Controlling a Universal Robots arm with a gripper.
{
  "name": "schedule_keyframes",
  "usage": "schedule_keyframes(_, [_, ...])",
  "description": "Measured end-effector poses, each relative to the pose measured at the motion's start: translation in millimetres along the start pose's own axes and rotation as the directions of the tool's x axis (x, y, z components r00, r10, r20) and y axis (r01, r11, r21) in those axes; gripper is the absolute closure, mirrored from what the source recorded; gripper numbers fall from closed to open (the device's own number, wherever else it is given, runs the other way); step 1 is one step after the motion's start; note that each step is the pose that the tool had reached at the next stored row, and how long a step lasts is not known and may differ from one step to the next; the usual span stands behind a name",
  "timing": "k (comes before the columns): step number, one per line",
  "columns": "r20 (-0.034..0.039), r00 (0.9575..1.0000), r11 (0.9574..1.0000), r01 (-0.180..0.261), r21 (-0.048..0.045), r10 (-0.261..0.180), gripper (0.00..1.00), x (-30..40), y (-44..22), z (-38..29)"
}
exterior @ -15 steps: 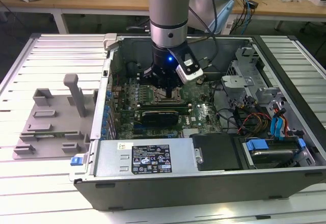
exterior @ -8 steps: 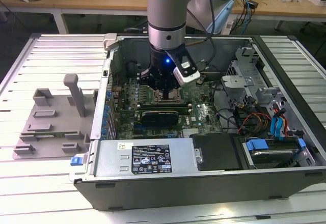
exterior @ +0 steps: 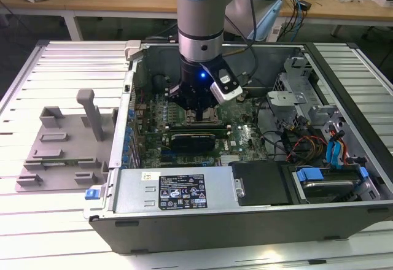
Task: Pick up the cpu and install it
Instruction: 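Install the second cpu locking lever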
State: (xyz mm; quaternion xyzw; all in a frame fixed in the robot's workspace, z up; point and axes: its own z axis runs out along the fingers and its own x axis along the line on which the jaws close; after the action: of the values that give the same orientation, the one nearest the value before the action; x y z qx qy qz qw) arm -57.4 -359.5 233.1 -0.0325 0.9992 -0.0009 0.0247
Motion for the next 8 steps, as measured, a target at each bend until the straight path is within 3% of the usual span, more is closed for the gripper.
schedule_keyframes(5, [0.0004,1.0,1.0,0.001,-0.0071,-0.001,0.89,2.9,-2.6,1.5])
schedule_keyframes(7, [0.0013,1.0,0.9998,0.0,-0.0218,0.0,0.89,3.6,-2.8,3.6])
schedule_keyframes(8, [0.0015,1.0,0.9997,0.0,-0.0247,0.0,0.89,5.8,-2.8,4.5])
